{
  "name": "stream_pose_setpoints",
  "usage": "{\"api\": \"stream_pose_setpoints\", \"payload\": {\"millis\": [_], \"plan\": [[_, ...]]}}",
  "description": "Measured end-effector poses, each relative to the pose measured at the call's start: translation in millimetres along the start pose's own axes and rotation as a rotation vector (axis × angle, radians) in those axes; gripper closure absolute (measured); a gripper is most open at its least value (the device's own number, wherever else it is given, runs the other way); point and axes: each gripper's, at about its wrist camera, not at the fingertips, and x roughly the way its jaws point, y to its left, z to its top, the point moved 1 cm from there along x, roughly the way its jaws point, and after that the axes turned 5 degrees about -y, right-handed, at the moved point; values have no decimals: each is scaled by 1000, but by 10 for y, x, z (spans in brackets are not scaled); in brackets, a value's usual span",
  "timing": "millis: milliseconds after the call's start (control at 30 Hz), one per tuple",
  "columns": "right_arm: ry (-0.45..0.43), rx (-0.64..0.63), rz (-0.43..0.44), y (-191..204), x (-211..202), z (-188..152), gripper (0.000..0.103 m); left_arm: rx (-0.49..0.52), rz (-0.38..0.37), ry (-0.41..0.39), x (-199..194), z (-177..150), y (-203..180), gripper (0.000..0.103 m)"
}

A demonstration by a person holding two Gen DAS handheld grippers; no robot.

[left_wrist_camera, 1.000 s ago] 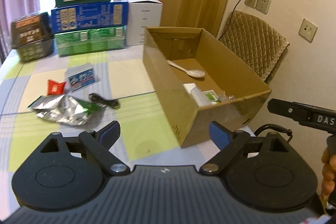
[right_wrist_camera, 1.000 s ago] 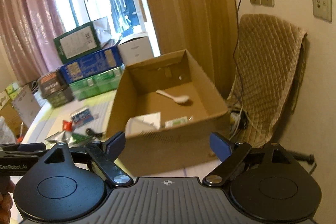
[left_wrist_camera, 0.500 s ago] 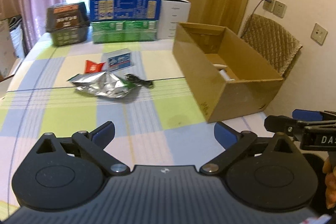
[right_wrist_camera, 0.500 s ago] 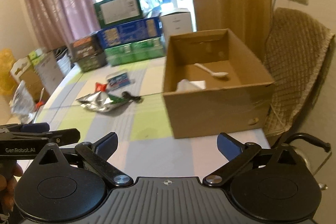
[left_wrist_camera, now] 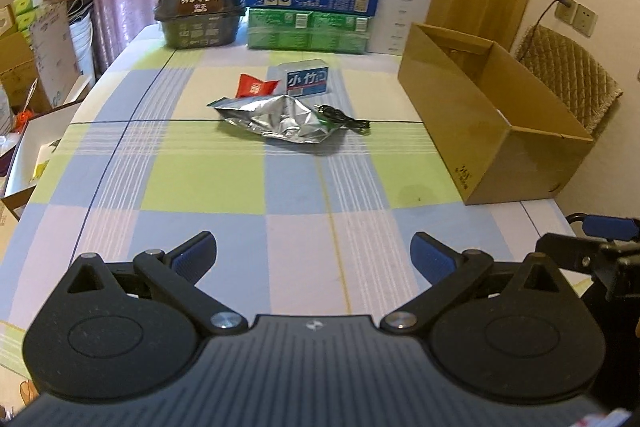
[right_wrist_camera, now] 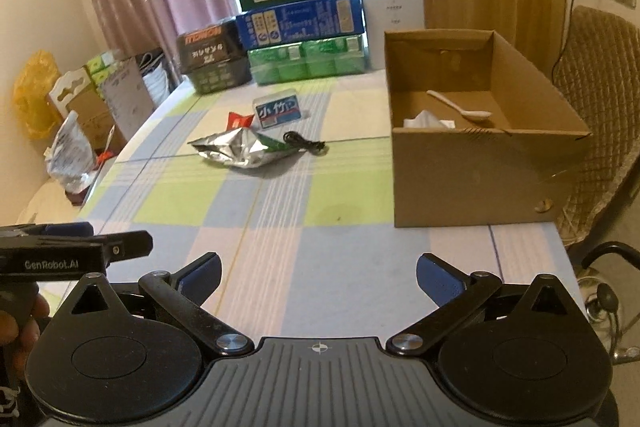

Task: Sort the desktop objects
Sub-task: 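Withdraw both tools from the cardboard box toward the foil bag and cable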

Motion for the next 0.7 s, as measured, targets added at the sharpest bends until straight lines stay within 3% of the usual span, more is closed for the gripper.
{"api": "stream_pose_setpoints", "payload": {"millis": [700], "plan": [[32, -35, 7, 9, 126, 22, 2, -18, 19, 33, 158, 38, 118, 2]]}}
